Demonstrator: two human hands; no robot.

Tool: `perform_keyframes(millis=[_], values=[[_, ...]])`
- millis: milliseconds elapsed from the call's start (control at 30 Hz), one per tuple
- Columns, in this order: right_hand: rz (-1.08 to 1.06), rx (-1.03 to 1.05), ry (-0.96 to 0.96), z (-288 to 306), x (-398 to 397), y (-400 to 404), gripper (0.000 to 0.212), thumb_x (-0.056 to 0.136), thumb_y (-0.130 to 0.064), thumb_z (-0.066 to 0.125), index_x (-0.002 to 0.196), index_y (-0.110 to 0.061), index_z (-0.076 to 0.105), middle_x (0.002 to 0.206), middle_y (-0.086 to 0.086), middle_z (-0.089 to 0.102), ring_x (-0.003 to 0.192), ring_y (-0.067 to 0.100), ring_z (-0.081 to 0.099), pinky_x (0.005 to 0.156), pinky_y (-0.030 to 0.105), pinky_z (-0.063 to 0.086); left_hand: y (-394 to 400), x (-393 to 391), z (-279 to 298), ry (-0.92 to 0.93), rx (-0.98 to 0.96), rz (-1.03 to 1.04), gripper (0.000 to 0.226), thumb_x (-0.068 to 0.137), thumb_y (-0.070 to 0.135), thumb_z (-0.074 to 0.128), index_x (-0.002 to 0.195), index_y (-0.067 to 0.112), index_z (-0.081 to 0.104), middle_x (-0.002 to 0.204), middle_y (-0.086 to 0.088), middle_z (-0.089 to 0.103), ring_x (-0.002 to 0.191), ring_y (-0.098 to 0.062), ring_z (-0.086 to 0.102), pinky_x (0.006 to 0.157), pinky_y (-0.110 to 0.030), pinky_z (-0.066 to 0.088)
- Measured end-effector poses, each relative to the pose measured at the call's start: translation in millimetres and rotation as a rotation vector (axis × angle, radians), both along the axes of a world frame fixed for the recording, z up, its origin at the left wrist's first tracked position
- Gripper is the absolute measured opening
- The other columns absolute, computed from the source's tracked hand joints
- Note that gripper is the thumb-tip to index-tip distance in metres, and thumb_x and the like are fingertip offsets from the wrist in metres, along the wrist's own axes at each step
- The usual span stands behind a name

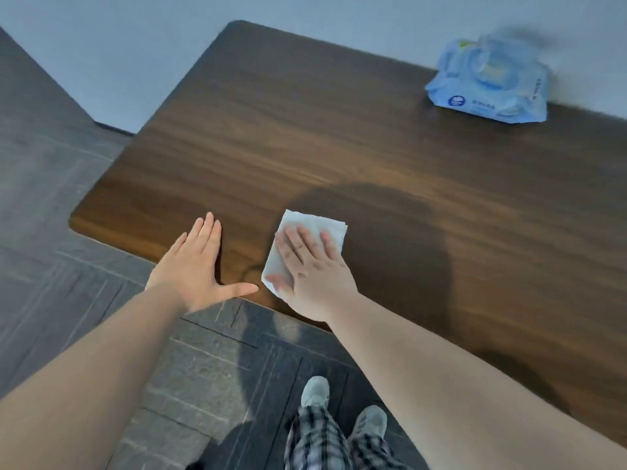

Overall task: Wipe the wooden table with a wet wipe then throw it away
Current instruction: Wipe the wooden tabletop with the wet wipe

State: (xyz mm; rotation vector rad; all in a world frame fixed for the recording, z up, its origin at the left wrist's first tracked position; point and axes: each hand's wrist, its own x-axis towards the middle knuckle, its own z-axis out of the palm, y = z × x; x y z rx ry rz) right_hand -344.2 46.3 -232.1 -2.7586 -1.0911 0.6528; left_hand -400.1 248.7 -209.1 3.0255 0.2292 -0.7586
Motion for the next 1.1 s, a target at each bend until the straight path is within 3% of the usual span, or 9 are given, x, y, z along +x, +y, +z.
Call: perform_keyframes(millis=[133,233,400,567,833,1100], values=[[0.004,0.008,0.003,-5.4,3.0,90.7,0.069,0.094,-0.058,0.008,0.149,-0.021,-0.013,0.159,-0.002,-0.016,0.144,0.018,-0.022,0.115,0.044,-0.016,45.1,-16.9,-4.7,-0.017,-0.055,0.051,0.14,0.046,0.1,0.012,0.147,0.006,-0.015,0.157,-0.013,-0.019,0.146,-0.023,-0.014,0.118,-0.038,0.0],[0.026,0.022,-0.039,-9.5,11.5,129.1,0.068,0.094,-0.057,0.008,0.15,-0.02,-0.009,0.16,-0.002,-0.012,0.145,0.018,-0.017,0.116,0.045,-0.014,49.0,-17.5,-11.1,-0.054,-0.133,0.091,0.141,0.046,0.098,0.023,0.146,0.007,-0.017,0.157,-0.009,-0.022,0.145,-0.02,-0.019,0.119,-0.037,-0.003],[0.04,0.067,-0.097,-16.1,17.9,145.9,0.065,0.096,-0.053,0.01,0.15,-0.02,-0.003,0.161,-0.003,-0.005,0.147,0.016,-0.01,0.118,0.045,-0.007,49.8,-17.8,-14.8,-0.094,-0.18,0.167,0.143,0.044,0.096,0.032,0.145,0.009,-0.022,0.156,-0.005,-0.025,0.143,-0.015,-0.023,0.118,-0.033,-0.007],[0.042,0.068,-0.073,-15.4,18.9,133.6,0.067,0.095,-0.056,0.009,0.15,-0.021,-0.007,0.16,-0.003,-0.009,0.146,0.016,-0.014,0.117,0.042,-0.01,48.1,-17.6,-13.9,-0.096,-0.187,0.165,0.142,0.047,0.096,0.033,0.145,0.009,-0.021,0.157,-0.004,-0.025,0.143,-0.015,-0.023,0.117,-0.033,-0.007],[-0.13,0.011,-0.056,-8.5,5.8,9.4,0.07,0.092,-0.062,0.004,0.147,-0.024,-0.016,0.159,-0.004,-0.018,0.144,0.015,-0.021,0.117,0.04,-0.013,42.0,-11.2,-5.0,-0.047,-0.095,0.099,0.139,0.051,0.099,0.019,0.148,0.004,-0.01,0.158,-0.013,-0.015,0.146,-0.024,-0.011,0.118,-0.039,0.001],[-0.505,-0.127,-0.069,-0.8,-30.7,-177.7,0.071,0.083,-0.065,-0.01,0.14,-0.026,-0.028,0.153,-0.005,-0.027,0.14,0.013,-0.027,0.113,0.036,-0.018,-63.0,37.8,9.3,-0.023,-0.096,-0.266,0.123,0.061,0.092,0.006,0.149,0.007,-0.007,0.158,-0.008,-0.014,0.146,-0.018,-0.011,0.116,-0.032,-0.003]])
